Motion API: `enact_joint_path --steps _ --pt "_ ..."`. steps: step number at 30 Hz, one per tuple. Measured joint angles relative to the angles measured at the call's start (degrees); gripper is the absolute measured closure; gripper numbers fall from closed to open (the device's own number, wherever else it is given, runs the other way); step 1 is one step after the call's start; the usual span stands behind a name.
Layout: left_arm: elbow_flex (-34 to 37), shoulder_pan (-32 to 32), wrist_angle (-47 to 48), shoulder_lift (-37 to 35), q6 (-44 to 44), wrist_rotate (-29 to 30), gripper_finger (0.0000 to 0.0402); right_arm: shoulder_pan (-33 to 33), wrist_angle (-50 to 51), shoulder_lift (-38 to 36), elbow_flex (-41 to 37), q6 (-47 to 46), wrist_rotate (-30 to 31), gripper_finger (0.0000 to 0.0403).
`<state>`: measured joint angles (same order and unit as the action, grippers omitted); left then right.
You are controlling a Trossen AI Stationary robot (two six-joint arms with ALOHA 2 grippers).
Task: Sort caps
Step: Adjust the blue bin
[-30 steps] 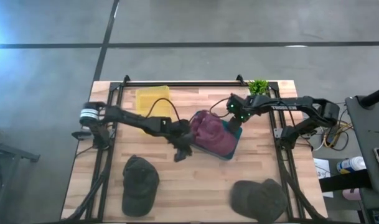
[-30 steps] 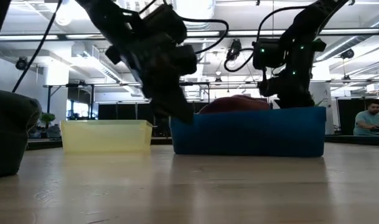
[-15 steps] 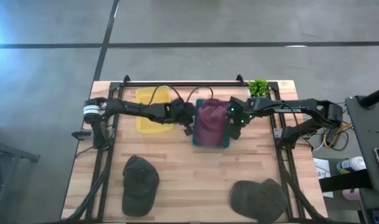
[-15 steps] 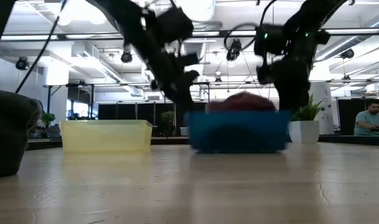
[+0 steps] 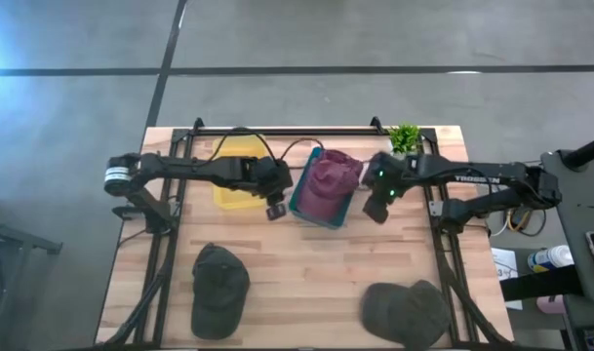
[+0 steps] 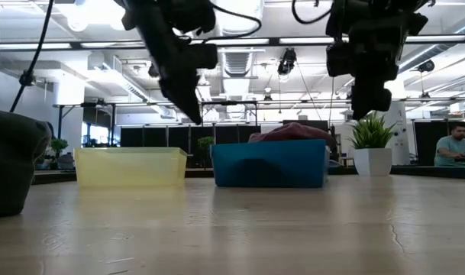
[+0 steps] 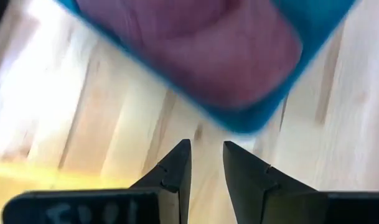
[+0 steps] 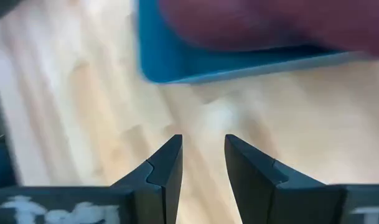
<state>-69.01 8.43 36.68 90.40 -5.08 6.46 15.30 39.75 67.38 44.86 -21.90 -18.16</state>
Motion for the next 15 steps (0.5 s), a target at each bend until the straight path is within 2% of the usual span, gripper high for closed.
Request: enact_joint_path --steps 4,8,15 --pt "0.0 0.0 2.9 -0.5 2.2 0.8 0.0314 -7.2 -4.2 3.3 -0.1 -5.3 -0.1 0.0287" --pt "0.5 0.0 -2.0 -0.5 4.0 1.1 0.0314 -13.4 -12.5 8.5 -0.3 -13.2 0.0 0.0287" --pt "4.5 0.4 -9.6 1.0 11.2 1.1 0.0314 -17.9 -26.1 16.7 -0.3 -26.0 6.1 0.0287"
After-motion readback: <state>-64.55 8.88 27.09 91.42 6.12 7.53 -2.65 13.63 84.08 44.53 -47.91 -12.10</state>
